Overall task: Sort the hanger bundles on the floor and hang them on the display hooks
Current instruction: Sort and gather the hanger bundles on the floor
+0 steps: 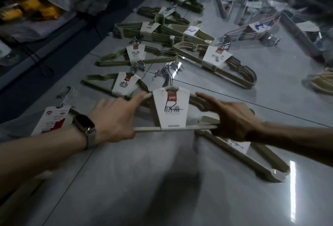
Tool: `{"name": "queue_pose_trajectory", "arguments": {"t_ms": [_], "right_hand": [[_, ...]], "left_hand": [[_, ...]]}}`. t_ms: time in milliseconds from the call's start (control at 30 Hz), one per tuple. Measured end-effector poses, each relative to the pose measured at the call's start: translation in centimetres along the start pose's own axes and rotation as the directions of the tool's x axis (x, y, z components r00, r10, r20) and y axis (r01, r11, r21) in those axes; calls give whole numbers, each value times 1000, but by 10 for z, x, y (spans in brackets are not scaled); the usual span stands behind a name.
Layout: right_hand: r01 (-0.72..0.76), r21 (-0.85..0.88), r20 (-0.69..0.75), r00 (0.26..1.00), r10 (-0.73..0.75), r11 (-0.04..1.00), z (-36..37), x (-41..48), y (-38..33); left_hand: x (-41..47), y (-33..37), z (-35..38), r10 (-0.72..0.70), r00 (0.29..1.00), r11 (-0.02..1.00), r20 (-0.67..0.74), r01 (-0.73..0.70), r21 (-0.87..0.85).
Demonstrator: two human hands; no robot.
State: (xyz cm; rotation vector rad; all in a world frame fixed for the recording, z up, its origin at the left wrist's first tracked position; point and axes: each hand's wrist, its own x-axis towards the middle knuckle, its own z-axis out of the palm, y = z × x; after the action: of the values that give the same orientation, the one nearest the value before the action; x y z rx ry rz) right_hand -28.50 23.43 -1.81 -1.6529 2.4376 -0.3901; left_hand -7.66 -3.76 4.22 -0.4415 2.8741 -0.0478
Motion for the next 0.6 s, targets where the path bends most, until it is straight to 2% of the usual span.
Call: {"name": "queue_pose_trajectory", "arguments": {"t_ms": [100, 200, 367, 467, 600], "right_hand": [[-63, -16, -12, 998, 63, 998, -15, 18, 29], [-185, -60, -40, 982, 183, 981, -25, 34, 55], [-337, 94, -49, 938, 343, 937, -30, 48, 73], [-354, 157, -45, 930, 364, 922, -22, 55, 83], [-309, 100, -29, 949, 313, 946, -12, 67, 94]], "left_hand": [[43, 9, -22, 17, 998, 999, -65, -14, 51], [100, 11, -47, 59, 998, 996, -24, -57, 71], [171, 26, -86, 102, 993, 980, 59, -111, 165], [191, 29, -91, 99, 991, 971, 85, -115, 210], [204, 18, -74, 120, 988, 959, 100, -141, 245]]}}
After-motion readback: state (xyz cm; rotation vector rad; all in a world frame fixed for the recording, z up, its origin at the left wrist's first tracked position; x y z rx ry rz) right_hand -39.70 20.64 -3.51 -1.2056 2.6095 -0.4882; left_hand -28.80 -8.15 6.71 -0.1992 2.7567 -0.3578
